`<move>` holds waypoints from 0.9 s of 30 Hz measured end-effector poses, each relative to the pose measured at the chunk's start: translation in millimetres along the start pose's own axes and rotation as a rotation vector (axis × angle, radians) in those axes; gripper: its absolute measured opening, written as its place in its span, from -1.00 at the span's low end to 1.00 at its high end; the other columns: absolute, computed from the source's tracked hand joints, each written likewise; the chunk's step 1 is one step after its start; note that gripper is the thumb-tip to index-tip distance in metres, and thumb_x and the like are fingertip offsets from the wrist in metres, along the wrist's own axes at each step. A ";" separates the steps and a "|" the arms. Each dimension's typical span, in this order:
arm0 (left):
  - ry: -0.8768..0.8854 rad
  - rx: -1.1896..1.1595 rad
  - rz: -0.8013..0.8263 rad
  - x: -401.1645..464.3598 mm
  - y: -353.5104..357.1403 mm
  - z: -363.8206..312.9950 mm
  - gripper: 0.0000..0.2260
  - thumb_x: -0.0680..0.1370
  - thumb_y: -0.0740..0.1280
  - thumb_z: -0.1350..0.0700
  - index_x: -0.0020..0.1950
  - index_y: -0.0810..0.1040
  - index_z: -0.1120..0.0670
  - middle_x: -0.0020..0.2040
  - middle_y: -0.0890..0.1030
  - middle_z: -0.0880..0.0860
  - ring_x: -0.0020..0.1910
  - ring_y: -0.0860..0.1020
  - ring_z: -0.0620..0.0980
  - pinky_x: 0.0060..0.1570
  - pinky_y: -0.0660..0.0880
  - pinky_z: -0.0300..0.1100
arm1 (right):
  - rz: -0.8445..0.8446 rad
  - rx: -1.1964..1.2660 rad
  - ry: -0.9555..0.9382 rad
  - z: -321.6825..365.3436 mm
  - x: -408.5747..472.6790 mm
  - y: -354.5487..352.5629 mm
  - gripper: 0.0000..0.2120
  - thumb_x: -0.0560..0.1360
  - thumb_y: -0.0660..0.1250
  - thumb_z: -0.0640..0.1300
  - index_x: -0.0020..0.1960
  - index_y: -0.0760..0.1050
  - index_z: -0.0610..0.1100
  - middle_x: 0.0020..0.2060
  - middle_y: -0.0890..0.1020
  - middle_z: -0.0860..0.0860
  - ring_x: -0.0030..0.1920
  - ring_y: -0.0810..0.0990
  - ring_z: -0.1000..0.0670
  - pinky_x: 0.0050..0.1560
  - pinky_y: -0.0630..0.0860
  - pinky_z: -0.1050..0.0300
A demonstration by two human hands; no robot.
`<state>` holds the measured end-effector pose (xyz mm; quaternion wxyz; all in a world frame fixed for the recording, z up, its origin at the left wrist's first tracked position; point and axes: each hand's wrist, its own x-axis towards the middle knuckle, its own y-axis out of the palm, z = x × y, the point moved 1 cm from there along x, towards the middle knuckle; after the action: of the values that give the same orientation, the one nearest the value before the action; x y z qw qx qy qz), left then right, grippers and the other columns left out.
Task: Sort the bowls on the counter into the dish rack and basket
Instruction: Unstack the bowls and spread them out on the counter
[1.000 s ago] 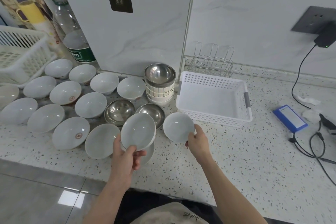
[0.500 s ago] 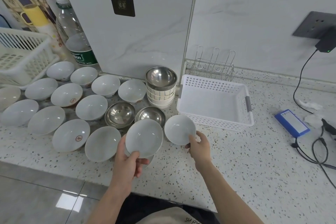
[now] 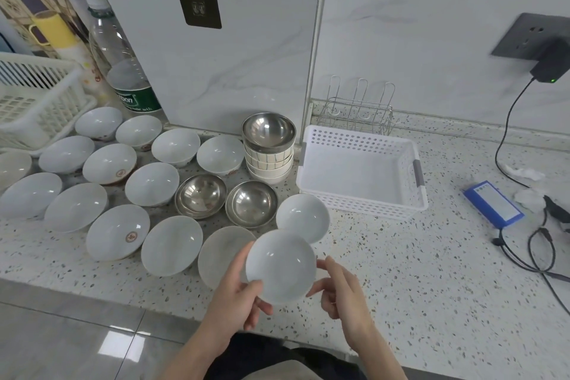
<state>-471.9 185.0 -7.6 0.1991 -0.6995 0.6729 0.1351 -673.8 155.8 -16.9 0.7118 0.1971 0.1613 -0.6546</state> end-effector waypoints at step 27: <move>0.138 0.354 0.160 15.8 20.4 29.8 -0.10 0.27 0.52 -0.25 0.26 -0.12 -0.66 0.20 0.25 -0.62 0.24 0.35 -0.46 0.07 0.50 -0.20 | -0.046 -0.402 0.036 -24.4 12.2 -5.8 -0.80 0.45 0.26 -0.23 -0.02 0.54 0.02 -0.54 0.58 0.04 -0.56 0.41 0.11 -0.51 0.37 0.25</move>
<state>-489.0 184.4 -43.1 0.2609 -0.6057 0.7515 -0.0182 -677.8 156.9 -44.4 0.7188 0.0588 0.3058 -0.6216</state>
